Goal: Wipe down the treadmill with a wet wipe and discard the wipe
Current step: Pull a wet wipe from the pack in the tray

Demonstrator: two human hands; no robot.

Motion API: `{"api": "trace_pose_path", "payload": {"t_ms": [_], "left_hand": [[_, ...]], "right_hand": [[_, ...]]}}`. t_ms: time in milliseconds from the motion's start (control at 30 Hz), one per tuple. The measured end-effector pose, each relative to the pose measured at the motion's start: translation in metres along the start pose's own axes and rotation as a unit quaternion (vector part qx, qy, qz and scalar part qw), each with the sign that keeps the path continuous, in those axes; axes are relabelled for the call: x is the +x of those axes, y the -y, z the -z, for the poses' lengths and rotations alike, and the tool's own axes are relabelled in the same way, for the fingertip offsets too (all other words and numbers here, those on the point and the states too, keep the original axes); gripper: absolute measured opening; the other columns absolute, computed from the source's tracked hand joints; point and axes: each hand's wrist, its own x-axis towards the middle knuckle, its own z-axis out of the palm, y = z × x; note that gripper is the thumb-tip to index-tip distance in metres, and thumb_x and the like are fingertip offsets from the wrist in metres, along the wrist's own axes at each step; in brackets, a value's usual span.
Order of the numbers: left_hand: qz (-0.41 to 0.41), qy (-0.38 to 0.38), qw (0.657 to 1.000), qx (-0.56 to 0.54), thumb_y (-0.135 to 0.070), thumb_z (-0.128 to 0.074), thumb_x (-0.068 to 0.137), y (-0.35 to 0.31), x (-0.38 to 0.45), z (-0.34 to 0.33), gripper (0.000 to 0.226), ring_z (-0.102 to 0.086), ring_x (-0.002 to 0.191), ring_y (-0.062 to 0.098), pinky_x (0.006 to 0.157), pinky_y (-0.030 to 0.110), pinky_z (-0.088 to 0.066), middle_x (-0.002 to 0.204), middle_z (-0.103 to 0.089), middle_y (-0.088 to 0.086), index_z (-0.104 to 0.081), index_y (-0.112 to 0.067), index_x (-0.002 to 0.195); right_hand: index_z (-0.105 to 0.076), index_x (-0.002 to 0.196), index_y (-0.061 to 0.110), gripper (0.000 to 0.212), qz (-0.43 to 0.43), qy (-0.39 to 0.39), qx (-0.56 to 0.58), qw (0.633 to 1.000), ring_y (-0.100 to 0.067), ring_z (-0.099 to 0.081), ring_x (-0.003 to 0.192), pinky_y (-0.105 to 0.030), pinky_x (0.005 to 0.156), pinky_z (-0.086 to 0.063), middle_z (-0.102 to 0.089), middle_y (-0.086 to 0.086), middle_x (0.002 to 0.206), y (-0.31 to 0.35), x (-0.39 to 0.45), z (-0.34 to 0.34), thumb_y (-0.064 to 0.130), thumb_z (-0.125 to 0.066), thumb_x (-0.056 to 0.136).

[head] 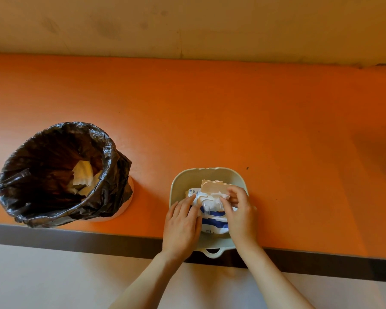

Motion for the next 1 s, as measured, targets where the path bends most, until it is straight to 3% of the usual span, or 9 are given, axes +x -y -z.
{"api": "trace_pose_path", "payload": {"t_ms": [100, 300, 467, 633, 767, 1000], "left_hand": [[-0.001, -0.001, 1.000, -0.004, -0.029, -0.043, 0.095, 0.001, 0.000, 0.000, 0.034, -0.051, 0.123, 0.020, 0.105, 0.038, -0.040, 0.133, -0.059, 0.004, -0.062, -0.020, 0.122], [-0.002, -0.007, 1.000, -0.009, -0.028, -0.043, 0.095, 0.002, -0.001, 0.000, 0.036, -0.049, 0.123, 0.020, 0.104, 0.038, -0.041, 0.133, -0.059, 0.004, -0.061, -0.019, 0.124], [0.025, -0.008, 0.999, -0.043, -0.029, -0.040, 0.095, 0.001, 0.000, 0.005, 0.036, -0.045, 0.124, 0.019, 0.100, 0.037, -0.043, 0.134, -0.058, 0.004, -0.063, -0.019, 0.122], [0.045, 0.009, 0.997, -0.058, -0.028, -0.038, 0.096, 0.006, 0.000, 0.007, 0.039, -0.039, 0.129, 0.019, 0.103, 0.039, -0.038, 0.142, -0.052, 0.004, -0.060, -0.019, 0.126], [0.045, 0.016, 0.997, -0.062, -0.028, -0.039, 0.096, 0.008, 0.002, 0.008, 0.038, -0.038, 0.130, 0.023, 0.104, 0.041, -0.037, 0.145, -0.047, 0.005, -0.058, -0.018, 0.128], [0.057, 0.037, 0.994, -0.085, -0.033, -0.034, 0.095, 0.003, 0.024, 0.018, 0.055, -0.021, 0.144, 0.014, 0.113, 0.031, -0.017, 0.159, -0.027, -0.004, -0.032, -0.025, 0.150]], "right_hand": [[-0.067, 0.097, 0.010, 0.013, -0.008, -0.010, -0.003, 1.000, -0.014, -0.064, 0.079, -0.021, 0.066, -0.051, -0.066, 0.004, 0.090, -0.003, -0.002, -0.004, 0.003, -0.071, 0.087], [-0.071, 0.087, 0.008, 0.015, 0.054, -0.028, -0.006, 0.998, -0.004, -0.059, 0.077, -0.008, 0.070, -0.047, -0.068, 0.002, 0.086, 0.001, 0.010, -0.006, -0.003, -0.077, 0.079], [-0.071, 0.087, 0.003, 0.007, 0.107, -0.078, 0.023, 0.991, -0.002, -0.058, 0.081, -0.009, 0.072, -0.048, -0.068, -0.002, 0.084, 0.019, 0.016, 0.000, 0.000, -0.072, 0.081], [-0.071, 0.087, 0.004, 0.004, 0.118, -0.111, 0.058, 0.985, -0.004, -0.061, 0.080, -0.019, 0.067, -0.053, -0.063, 0.008, 0.086, 0.036, 0.021, 0.011, 0.005, -0.071, 0.082], [-0.072, 0.088, 0.005, 0.007, 0.137, -0.119, 0.062, 0.981, -0.007, -0.063, 0.081, -0.024, 0.068, -0.056, -0.067, 0.003, 0.088, 0.045, 0.026, 0.018, 0.001, -0.074, 0.082], [-0.072, 0.089, 0.009, 0.015, 0.136, -0.102, 0.076, 0.983, -0.008, -0.065, 0.082, -0.028, 0.067, -0.057, -0.067, 0.006, 0.089, 0.049, 0.034, 0.024, -0.003, -0.075, 0.081]]}}
